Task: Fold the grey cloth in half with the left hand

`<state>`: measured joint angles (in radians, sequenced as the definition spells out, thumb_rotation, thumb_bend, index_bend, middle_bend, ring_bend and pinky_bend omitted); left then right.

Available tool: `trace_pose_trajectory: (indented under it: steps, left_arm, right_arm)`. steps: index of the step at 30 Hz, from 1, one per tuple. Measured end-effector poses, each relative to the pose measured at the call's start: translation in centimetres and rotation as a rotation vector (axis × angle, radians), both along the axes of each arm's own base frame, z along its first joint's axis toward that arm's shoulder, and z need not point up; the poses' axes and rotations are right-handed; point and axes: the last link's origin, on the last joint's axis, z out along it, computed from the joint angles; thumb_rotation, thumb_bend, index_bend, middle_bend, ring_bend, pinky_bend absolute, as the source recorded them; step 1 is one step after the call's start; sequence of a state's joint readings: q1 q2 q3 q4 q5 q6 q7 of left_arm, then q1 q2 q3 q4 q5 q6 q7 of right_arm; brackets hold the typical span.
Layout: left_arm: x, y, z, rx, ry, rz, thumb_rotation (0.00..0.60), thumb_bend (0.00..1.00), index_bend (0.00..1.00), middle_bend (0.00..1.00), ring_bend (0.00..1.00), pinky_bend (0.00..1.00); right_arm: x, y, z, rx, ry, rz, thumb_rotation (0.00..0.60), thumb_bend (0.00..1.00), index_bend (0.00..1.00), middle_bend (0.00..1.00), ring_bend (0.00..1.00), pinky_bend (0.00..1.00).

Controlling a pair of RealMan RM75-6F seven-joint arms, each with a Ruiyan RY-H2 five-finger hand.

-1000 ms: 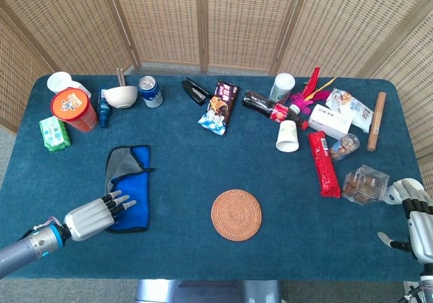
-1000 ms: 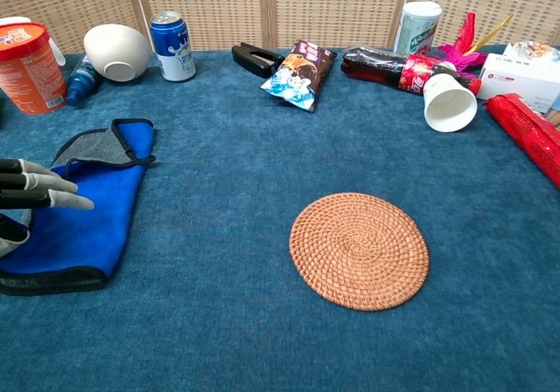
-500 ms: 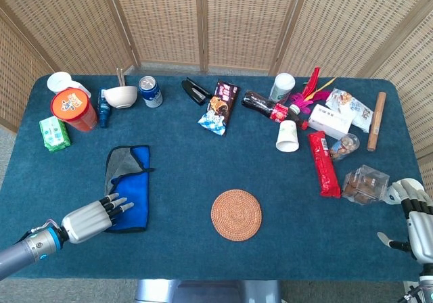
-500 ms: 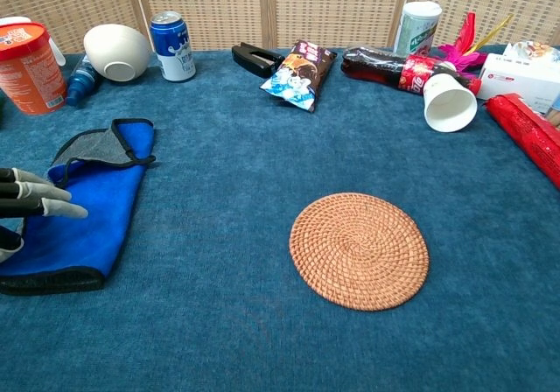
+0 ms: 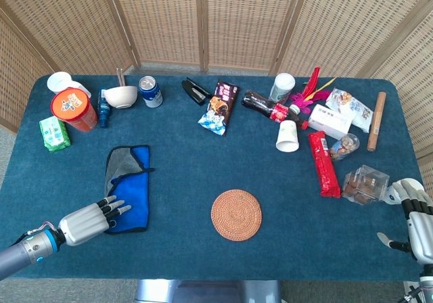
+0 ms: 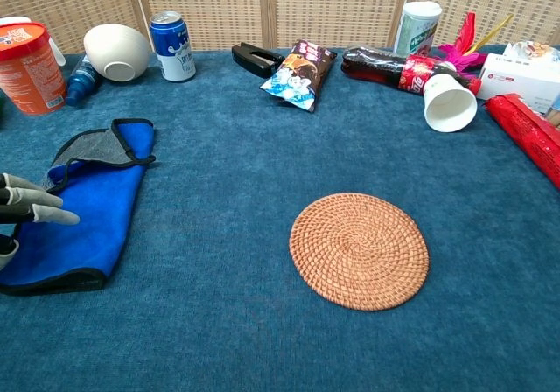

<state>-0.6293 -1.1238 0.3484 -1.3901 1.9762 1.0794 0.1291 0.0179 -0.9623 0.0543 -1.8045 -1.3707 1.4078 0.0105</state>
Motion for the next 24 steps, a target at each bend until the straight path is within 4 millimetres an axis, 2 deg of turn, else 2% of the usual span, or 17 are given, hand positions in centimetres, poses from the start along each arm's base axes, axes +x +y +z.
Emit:
trace_pose_trajectory:
  steps: [7, 17, 19, 24]
  left_arm:
    - [-0.7, -0.4, 0.3, 0.002, 0.013, 0.018, 0.6, 0.58, 0.52, 0.0, 0.0, 0.13]
    - [-1.7, -1.2, 0.7, 0.017, 0.005, 0.05, 0.6, 0.58, 0.5, 0.0, 0.0, 0.13]
    - [-1.8, -1.2, 0.8, 0.023, 0.005, 0.05, 0.6, 0.58, 0.48, 0.0, 0.0, 0.13]
    - [-1.9, -1.1, 1.1, 0.039, -0.002, 0.057, 0.6, 0.58, 0.32, 0.0, 0.0, 0.13]
  right_arm:
    - [0.0, 0.0, 0.0, 0.001, -0.003, 0.001, 0.6, 0.0, 0.02, 0.0, 0.0, 0.0]
    - [0.1, 0.1, -0.1, 0.007, -0.006, 0.005, 0.6, 0.0, 0.02, 0.0, 0.0, 0.0]
    - [0.2, 0.1, -0.1, 0.008, -0.006, 0.007, 0.6, 0.0, 0.02, 0.0, 0.0, 0.0]
    - [0.2, 0.1, -0.1, 0.008, -0.007, 0.008, 0.6, 0.0, 0.02, 0.0, 0.0, 0.0]
